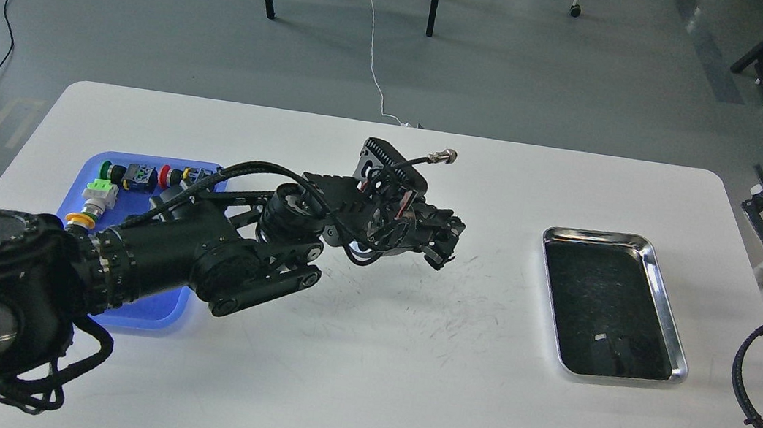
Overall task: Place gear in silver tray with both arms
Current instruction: 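Lift the gear and carry it toward the silver tray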
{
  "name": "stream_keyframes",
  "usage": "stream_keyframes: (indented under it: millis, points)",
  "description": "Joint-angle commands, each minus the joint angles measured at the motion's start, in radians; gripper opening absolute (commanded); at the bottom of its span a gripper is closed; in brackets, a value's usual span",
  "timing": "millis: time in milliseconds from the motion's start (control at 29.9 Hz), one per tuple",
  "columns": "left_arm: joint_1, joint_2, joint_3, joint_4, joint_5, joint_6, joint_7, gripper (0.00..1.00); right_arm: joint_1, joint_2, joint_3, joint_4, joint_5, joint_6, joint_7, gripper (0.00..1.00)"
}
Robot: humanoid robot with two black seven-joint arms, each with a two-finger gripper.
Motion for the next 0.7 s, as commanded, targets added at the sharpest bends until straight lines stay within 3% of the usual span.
stream_keyframes:
  millis: [0, 668]
  points:
    - [0.031, 0.001, 0.000, -0.014, 0.000, 0.013, 0.007, 0.06, -0.001, 0.000, 0.000, -0.002, 0.000, 0.000, 0.000, 0.99]
    - [0.147, 0.001, 0.074, -0.166, 0.012, 0.011, 0.060, 0.08, -0.010, 0.000, -0.002, -0.002, 0.000, 0.003, 0.000, 0.99]
